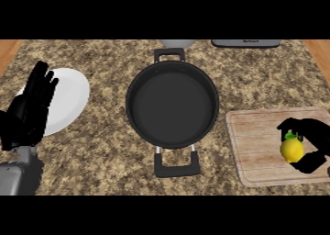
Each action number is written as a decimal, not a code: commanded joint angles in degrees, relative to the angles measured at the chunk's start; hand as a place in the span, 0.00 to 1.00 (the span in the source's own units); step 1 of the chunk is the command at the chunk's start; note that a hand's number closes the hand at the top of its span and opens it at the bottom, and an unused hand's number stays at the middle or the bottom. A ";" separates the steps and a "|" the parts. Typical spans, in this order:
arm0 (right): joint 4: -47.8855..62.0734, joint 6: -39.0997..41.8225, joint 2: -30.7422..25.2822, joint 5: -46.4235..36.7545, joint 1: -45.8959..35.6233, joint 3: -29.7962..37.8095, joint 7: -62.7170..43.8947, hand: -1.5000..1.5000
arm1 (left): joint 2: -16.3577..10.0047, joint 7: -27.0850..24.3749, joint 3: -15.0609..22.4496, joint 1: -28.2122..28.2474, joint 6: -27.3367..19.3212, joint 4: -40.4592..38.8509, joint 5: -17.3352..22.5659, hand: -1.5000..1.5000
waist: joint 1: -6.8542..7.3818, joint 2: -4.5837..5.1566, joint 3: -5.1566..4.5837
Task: Pick the lemon from the cutting board and place it in the pot
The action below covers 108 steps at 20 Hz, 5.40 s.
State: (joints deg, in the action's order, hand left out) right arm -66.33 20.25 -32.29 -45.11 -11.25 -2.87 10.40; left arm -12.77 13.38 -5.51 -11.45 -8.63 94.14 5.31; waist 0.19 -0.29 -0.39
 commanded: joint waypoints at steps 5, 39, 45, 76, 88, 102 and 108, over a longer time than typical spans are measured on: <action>-10.11 -0.73 17.42 -4.83 -1.83 -9.72 -14.01 1.00 | -0.19 -1.88 -0.82 1.00 2.57 -1.58 1.01 0.50 | 0.74 0.03 0.08; -23.92 -40.82 32.26 -23.94 -37.05 -42.86 -94.86 1.00 | 2.90 -1.71 2.63 -3.45 0.58 -3.63 -1.50 0.50 | 3.74 -0.04 0.22; -17.72 -45.85 32.25 -23.46 -37.52 -39.28 -93.50 1.00 | 1.15 -0.40 0.42 -4.85 0.93 -3.91 -0.48 0.50 | 2.87 0.60 0.31; 11.56 -70.41 32.28 0.45 -32.67 -25.23 -59.85 0.00 | 0.71 1.76 0.40 -3.65 1.91 -0.50 -0.31 0.50 | 3.23 1.18 0.56; -4.48 -80.84 29.70 17.05 -19.81 -20.98 -38.58 0.00 | 1.39 -2.01 -1.31 -1.33 1.05 -2.84 -1.07 0.50 | -0.28 0.36 0.45; -28.50 -66.02 19.15 28.00 1.26 -16.25 -28.18 0.00 | 2.33 -0.91 -0.82 -1.08 1.02 -1.70 -3.04 0.50 | -0.41 0.31 0.41; -36.24 -61.14 17.97 29.04 9.86 -14.30 -25.97 0.00 | 1.03 -0.32 -3.24 1.48 3.82 1.12 -0.41 0.50 | -0.34 0.24 0.40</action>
State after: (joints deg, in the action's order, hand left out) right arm -98.77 -43.99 -12.95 -19.47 -7.06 -18.90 -19.47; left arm -11.40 13.44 -7.89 -11.23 -6.13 94.32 3.96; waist -0.16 -0.05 0.00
